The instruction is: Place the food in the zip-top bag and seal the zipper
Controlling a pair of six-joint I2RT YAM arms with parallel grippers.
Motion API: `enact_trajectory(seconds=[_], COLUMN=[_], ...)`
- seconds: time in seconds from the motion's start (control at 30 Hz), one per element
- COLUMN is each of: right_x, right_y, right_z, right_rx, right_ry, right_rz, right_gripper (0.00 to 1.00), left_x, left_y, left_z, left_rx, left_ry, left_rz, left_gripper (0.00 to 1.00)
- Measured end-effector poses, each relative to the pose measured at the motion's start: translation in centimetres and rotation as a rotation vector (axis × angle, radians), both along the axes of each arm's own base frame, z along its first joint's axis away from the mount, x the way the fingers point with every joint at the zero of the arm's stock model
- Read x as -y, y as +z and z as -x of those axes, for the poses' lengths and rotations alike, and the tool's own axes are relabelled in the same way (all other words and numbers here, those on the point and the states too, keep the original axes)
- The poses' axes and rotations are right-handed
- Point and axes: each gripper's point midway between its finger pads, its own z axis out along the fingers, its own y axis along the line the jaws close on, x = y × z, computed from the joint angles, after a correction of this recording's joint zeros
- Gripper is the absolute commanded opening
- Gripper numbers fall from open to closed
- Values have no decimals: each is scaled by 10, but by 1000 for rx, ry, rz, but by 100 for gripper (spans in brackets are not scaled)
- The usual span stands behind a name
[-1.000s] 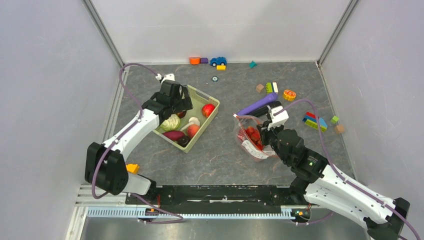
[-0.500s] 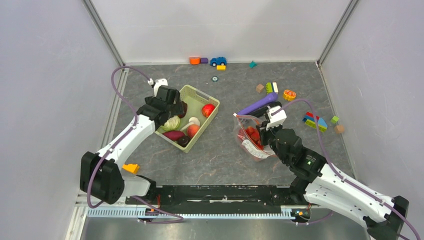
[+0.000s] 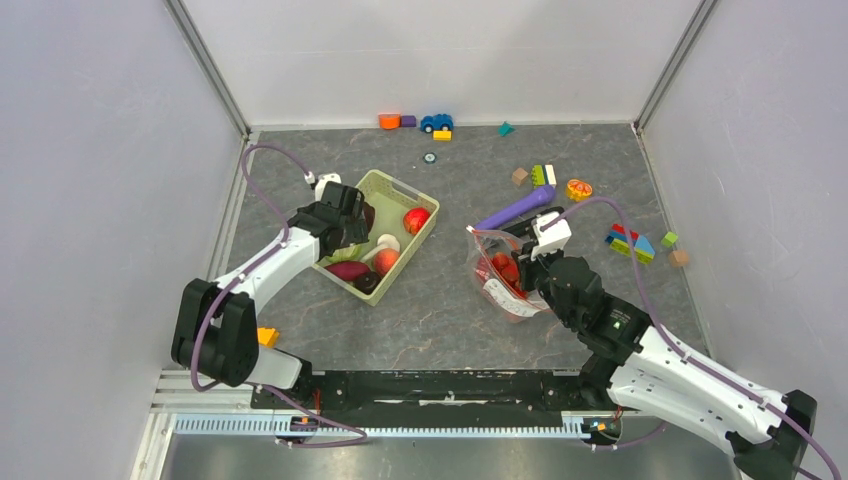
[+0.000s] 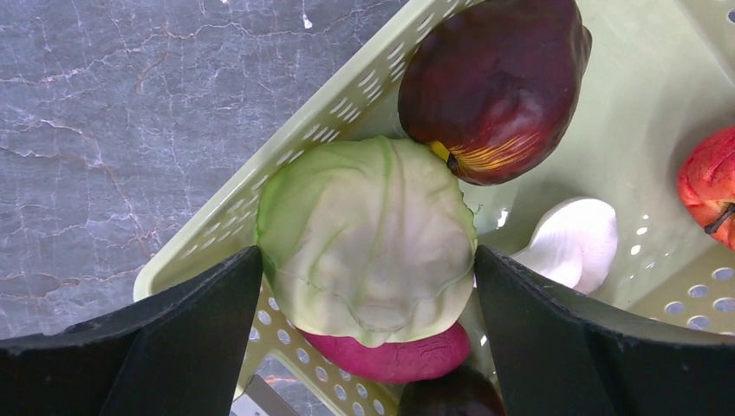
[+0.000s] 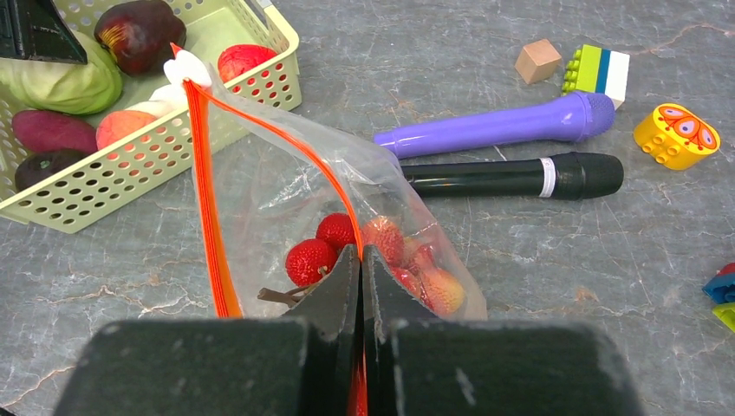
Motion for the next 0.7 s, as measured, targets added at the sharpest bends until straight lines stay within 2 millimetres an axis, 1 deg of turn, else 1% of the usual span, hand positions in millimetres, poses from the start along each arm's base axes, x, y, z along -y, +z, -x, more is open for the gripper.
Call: enact_trajectory(seconds=[0.1,0.2,0.27,0.3,0.37,0.47,0.53,0.6,0.63,0.7], right_x=[0,3,10,14,23,33,42,50,55,64], right_y=[0,-1,-2,1,10,35,49,57,59,64], right_z=[0,1,1,0,0,-1,-1,-1,-1,-1], right_rx=[1,-4,-19,-21,-25,-14,-6,-7,-15,-27], right_ry=[0,-10,-39,-57,-95,-151,-193,-233,-257,-303], right_rz=[-1,8,35,42,59,59,58,70,84,108], right_gripper=[0,0,0,0,0,0,0,0,0,0], left_x=[1,1,2,2,3,3,4,6,7,8], left_y=[-1,-3,-3,-4,-6,-7,-7,-7,-7,-7], left_z=[-1,-2,-3,-4,-5,-6,-7,-8,-9,-10], left_rx=[7,13,17,20,27,36,42,47,51,57], left_ry=[0,0,-1,-2,-4,-3,-5,-10,-11,-13], left_rz=[7,13,18,21,26,30,36,47,52,59], left_gripper=[86,69,57,54,48,38,33,28,24,11])
